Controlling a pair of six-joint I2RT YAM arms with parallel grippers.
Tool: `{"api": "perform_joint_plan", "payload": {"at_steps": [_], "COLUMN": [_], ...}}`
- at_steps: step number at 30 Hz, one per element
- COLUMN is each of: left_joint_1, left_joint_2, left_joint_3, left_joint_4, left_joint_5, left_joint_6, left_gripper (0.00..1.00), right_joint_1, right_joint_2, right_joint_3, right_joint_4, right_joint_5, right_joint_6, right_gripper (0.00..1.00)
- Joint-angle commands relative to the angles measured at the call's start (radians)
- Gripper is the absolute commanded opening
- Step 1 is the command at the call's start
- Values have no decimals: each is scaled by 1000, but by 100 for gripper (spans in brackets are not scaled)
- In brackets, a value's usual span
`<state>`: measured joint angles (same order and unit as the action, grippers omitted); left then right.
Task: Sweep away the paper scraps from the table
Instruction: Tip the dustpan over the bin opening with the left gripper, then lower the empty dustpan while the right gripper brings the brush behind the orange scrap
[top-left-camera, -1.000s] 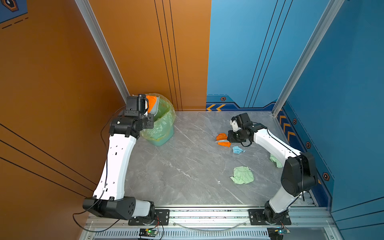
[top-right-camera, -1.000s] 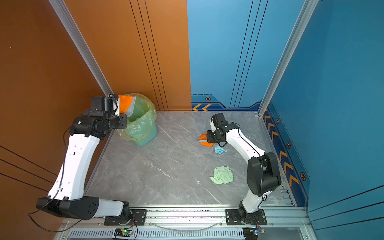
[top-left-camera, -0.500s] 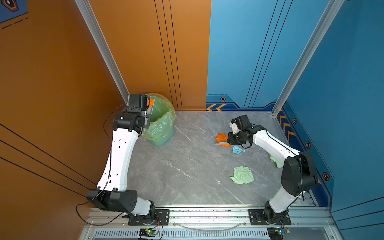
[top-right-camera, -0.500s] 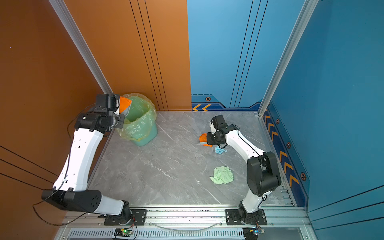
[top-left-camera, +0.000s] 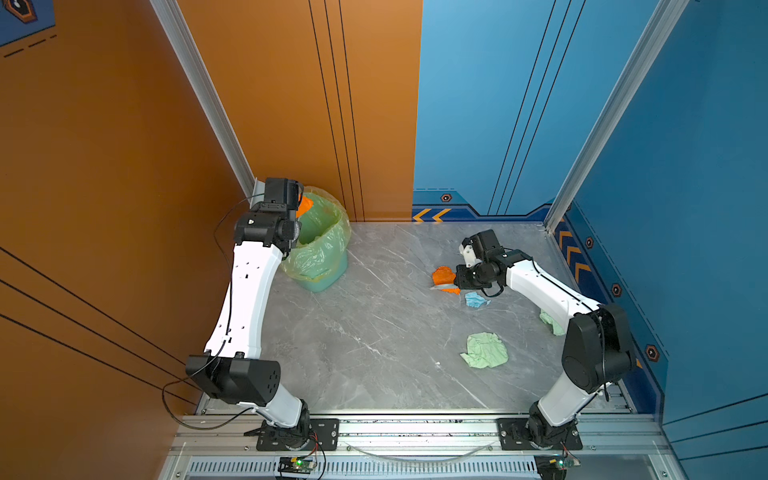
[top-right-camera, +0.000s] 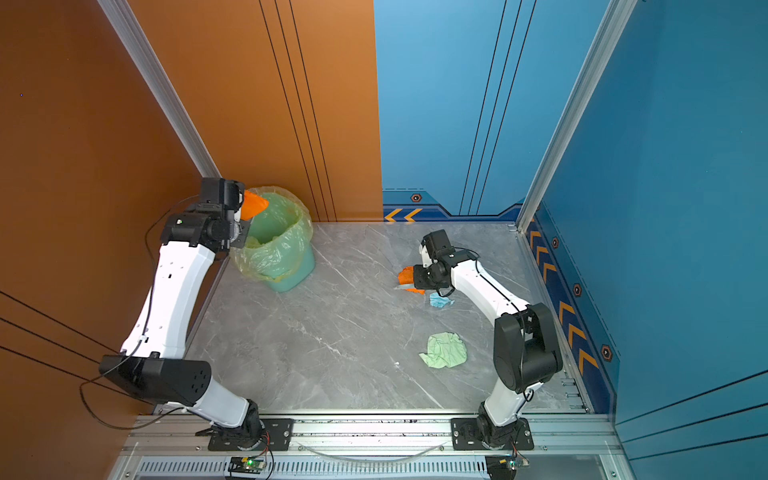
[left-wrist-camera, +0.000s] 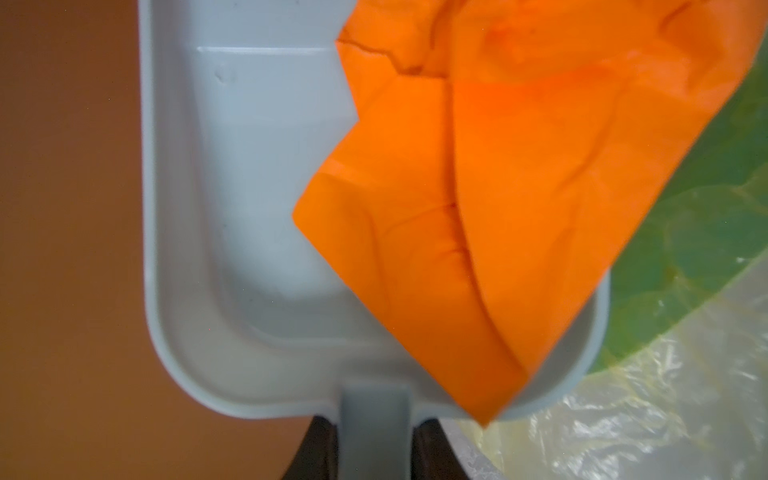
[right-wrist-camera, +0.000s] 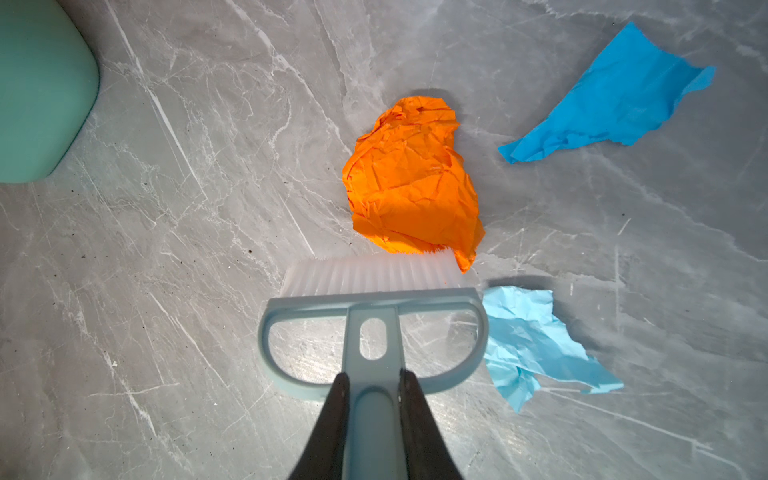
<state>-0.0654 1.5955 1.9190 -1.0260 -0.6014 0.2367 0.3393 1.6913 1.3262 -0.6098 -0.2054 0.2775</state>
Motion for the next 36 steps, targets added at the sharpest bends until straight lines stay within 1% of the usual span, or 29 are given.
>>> {"api": "perform_joint_plan", "payload": {"at_steps": [1,8,13,19,22,24,30,36], "left_joint_1": [7,16,18,13,6,4,0,-10], "left_joint_2": [30,100,136,155,179,194,208,232], "left_joint_3": [44,76,80,81,89,95,107,146], "left_joint_4": [-10,-10,-11,-9,-8,-6,-4,1], "left_joint_5": [-43,-52,-115,-241,-369,-417,-432,-481], "left_joint_6": [23,27,58,107,155,184,221,279], "left_gripper": [0,0,0,0,0,0,0,0], "right_joint_1": [0,0,1,-2,0,0,0,-2], "right_joint_2": [-14,6,5,6,4,3,-5,-15], "right_joint_3": [-11,-4,-4,-9,-10,-12,-18,-26], "right_joint_4": [10,12,12,11,12,10,12,11], "right_joint_5": [0,-8,-8,-11,-13,-14,-15,-11], "right_joint_6": [8,9,6,6,6,7,5,1], "right_gripper": [0,0,0,0,0,0,0,0]}}
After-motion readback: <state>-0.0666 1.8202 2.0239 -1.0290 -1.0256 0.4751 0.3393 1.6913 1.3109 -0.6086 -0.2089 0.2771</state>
